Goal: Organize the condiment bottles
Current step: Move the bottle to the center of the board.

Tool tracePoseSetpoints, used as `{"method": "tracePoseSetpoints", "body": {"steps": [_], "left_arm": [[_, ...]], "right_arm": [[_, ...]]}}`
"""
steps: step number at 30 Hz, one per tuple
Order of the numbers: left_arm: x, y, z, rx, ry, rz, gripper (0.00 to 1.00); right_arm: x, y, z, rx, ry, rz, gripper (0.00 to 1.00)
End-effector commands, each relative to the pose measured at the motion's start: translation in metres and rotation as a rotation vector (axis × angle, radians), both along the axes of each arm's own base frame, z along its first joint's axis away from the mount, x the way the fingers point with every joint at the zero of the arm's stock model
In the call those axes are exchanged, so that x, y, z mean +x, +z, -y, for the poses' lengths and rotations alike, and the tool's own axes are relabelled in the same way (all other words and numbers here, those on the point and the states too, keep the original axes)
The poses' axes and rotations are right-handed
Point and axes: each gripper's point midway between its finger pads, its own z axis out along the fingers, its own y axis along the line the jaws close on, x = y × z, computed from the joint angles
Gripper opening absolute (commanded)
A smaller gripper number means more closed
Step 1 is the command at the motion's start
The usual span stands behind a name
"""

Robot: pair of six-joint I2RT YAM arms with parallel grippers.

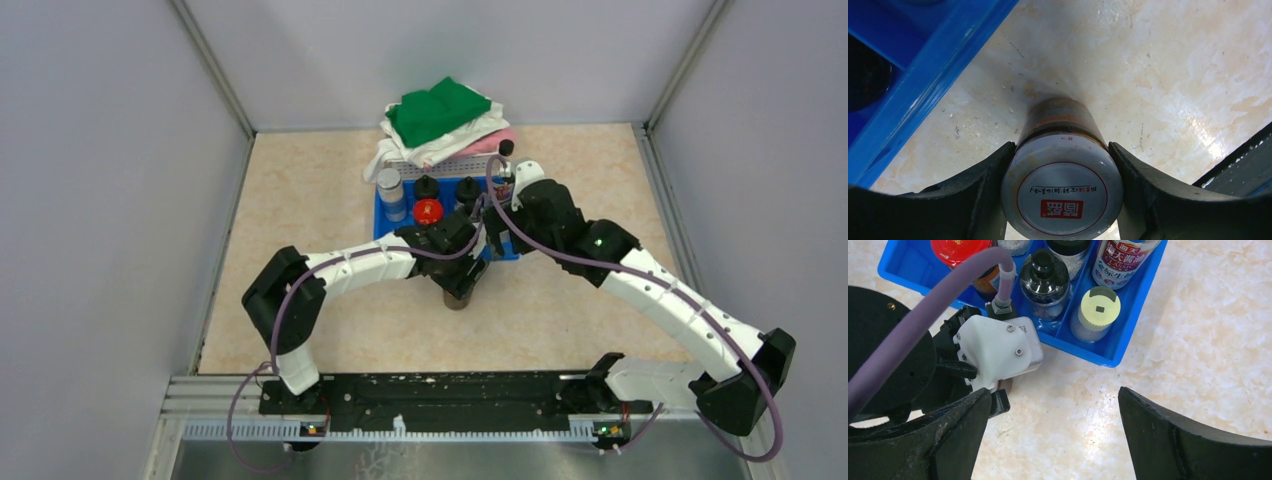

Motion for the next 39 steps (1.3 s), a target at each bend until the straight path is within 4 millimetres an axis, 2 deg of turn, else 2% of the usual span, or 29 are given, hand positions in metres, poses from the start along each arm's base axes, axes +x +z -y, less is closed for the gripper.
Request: {"method": "tracePoseSetpoints", "body": {"steps": [1, 6, 8, 9, 10, 11, 15, 18, 21, 25, 27, 30, 32, 34, 39], "left_arm": [[-0.04, -0.015, -0.015, 0.086, -0.184, -0.133, 0.41], [-0.041, -0.012, -0.019, 0.113, -0.254, -0.131, 0.45], [-0.038, -0.012, -0.02, 0.134, -0.265, -0.12, 0.61], [-0.037, -0.011, -0.019, 0.135, -0.262, -0.116, 0.82], [-0.036, -0.009, -0.018, 0.128, -0.266, -0.111, 0.96], [-0.036, -0.007, -0.016, 0.12, -0.269, -0.105, 0.99], [-0.023, 0.004, -0.014, 0.114, -0.233, -0.033, 0.99], [-0.003, 0.017, -0.017, 0.139, -0.175, 0.067, 0.99], [0.021, 0.047, -0.015, 0.122, -0.116, 0.198, 0.99], [0.05, 0.096, -0.009, 0.08, -0.046, 0.36, 0.99], [0.057, 0.117, -0.002, 0.049, -0.042, 0.396, 0.99], [0.055, 0.132, -0.001, 0.044, -0.028, 0.378, 0.99], [0.059, 0.14, -0.015, 0.077, 0.062, 0.387, 0.99], [0.062, 0.148, -0.037, 0.122, 0.177, 0.412, 0.99], [0.052, 0.18, -0.096, 0.152, 0.452, 0.465, 0.99]], "right_arm": [[-0.004, 0.036, -0.002, 0.023, 0.077, 0.094, 0.98], [-0.008, 0.048, -0.001, 0.039, 0.1, 0.119, 0.99], [-0.01, 0.045, -0.001, 0.04, 0.102, 0.11, 0.99], [-0.01, 0.044, -0.001, 0.042, 0.103, 0.108, 0.99], [-0.011, 0.043, -0.001, 0.044, 0.103, 0.105, 0.99], [-0.012, 0.042, -0.002, 0.047, 0.105, 0.101, 0.99], [-0.014, 0.04, -0.003, 0.054, 0.111, 0.092, 0.99], [-0.016, 0.043, -0.001, 0.059, 0.112, 0.091, 0.99], [-0.02, 0.047, 0.002, 0.066, 0.11, 0.094, 0.99], [-0.027, 0.056, 0.008, 0.079, 0.104, 0.102, 0.99], [-0.032, 0.06, 0.01, 0.093, 0.116, 0.103, 0.99], [-0.044, 0.06, 0.009, 0.107, 0.162, 0.089, 0.99], [-0.057, 0.052, 0.003, 0.106, 0.248, 0.052, 0.99], [-0.071, 0.04, -0.008, 0.107, 0.353, -0.003, 0.99], [-0.093, 0.006, -0.032, 0.084, 0.553, -0.145, 0.96]]}}
